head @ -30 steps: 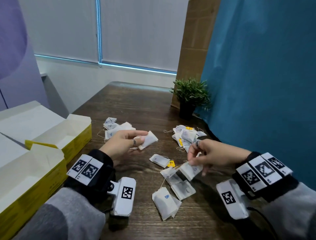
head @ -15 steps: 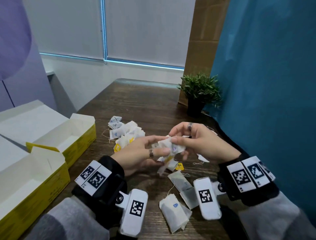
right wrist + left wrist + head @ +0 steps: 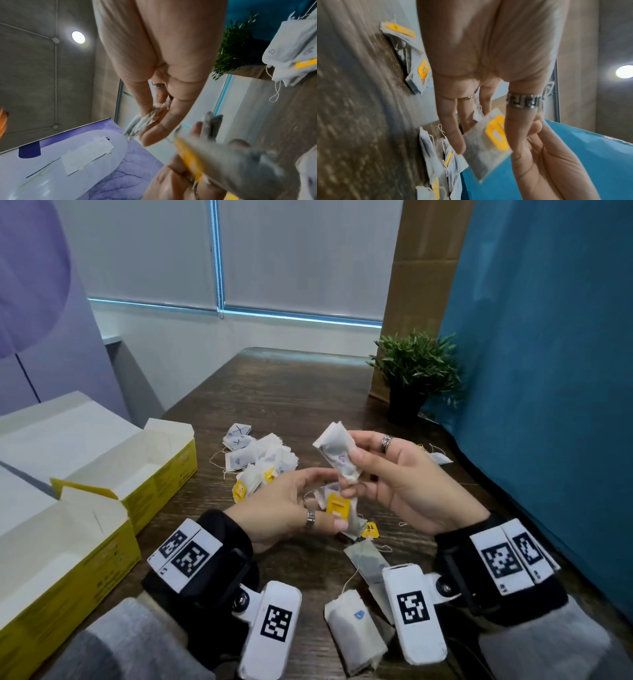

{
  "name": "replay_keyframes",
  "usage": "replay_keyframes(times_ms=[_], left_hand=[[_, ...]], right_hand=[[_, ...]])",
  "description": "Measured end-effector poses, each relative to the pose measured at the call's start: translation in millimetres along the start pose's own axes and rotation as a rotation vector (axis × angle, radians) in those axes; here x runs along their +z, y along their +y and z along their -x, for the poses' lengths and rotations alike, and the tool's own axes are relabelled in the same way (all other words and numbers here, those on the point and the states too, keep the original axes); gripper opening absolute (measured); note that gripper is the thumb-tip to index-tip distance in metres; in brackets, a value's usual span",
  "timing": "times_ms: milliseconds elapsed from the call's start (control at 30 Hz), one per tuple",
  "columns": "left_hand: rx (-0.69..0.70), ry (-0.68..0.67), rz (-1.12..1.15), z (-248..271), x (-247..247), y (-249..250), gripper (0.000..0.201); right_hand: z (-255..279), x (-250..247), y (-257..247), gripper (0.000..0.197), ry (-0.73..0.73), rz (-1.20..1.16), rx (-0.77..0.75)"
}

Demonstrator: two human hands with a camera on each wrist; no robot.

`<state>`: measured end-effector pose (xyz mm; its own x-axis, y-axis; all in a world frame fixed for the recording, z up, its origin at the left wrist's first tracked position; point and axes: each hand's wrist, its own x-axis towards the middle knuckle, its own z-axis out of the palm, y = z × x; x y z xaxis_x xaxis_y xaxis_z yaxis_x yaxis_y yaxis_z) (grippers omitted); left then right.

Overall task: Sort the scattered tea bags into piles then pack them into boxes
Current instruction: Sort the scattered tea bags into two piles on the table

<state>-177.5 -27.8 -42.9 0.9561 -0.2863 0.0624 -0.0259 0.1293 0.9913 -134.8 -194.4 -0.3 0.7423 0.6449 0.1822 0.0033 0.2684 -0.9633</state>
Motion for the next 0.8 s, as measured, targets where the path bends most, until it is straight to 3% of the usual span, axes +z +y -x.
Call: replay_keyframes(times_ms=[100, 367, 500, 800], left_hand=[[0.0, 0.024, -0.022, 1, 0, 1, 0.046], [0.0, 0.144, -0.05, 4, -11, 11, 0.057], [0.019, 0.193, -0.074, 8, -12, 15, 0.064], [0.269, 0.417, -0.227, 9, -11, 21, 0.068]], right_hand=[[2, 1, -1, 0.025, -0.003, -0.002, 0.014], [7, -16, -1, 0.009, 0.212, 0.095, 0.02], [6, -18, -1, 0.009, 0.233, 0.108, 0.026], [10, -3, 9, 0.005, -0.04, 0.143, 0.127]])
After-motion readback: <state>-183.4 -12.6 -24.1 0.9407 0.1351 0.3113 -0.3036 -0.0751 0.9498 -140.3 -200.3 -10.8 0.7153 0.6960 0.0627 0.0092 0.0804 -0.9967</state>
